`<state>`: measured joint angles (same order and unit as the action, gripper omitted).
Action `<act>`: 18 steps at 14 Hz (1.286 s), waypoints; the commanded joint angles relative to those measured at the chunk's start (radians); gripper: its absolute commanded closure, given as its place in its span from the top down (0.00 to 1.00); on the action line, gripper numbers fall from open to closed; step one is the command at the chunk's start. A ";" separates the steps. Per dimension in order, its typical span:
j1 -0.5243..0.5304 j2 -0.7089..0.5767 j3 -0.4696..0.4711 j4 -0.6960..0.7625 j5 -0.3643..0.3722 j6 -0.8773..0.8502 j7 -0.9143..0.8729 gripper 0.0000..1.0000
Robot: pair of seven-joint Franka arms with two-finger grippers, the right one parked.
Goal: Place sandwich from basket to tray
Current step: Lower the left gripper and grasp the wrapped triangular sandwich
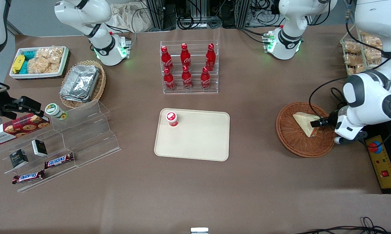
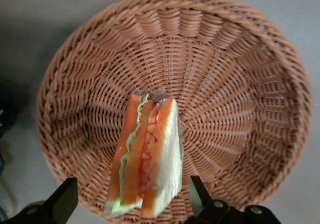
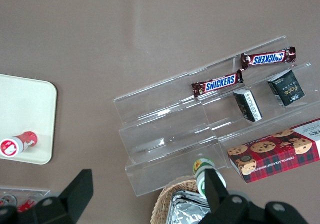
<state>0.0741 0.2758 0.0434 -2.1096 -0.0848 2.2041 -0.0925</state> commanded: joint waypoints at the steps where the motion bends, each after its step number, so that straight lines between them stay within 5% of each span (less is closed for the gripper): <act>1: 0.007 0.014 -0.003 -0.052 -0.013 0.083 0.007 1.00; 4: 0.007 0.048 -0.003 -0.079 -0.015 0.154 0.005 0.95; 8: 0.007 0.046 -0.003 -0.067 -0.018 0.141 -0.013 0.33; 10: 0.004 0.033 -0.008 -0.034 -0.015 0.114 -0.068 0.20; 18: -0.007 -0.173 -0.048 0.316 -0.001 -0.395 -0.088 0.18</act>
<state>0.0692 0.1677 0.0177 -1.8547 -0.0948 1.9173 -0.1612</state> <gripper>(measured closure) 0.771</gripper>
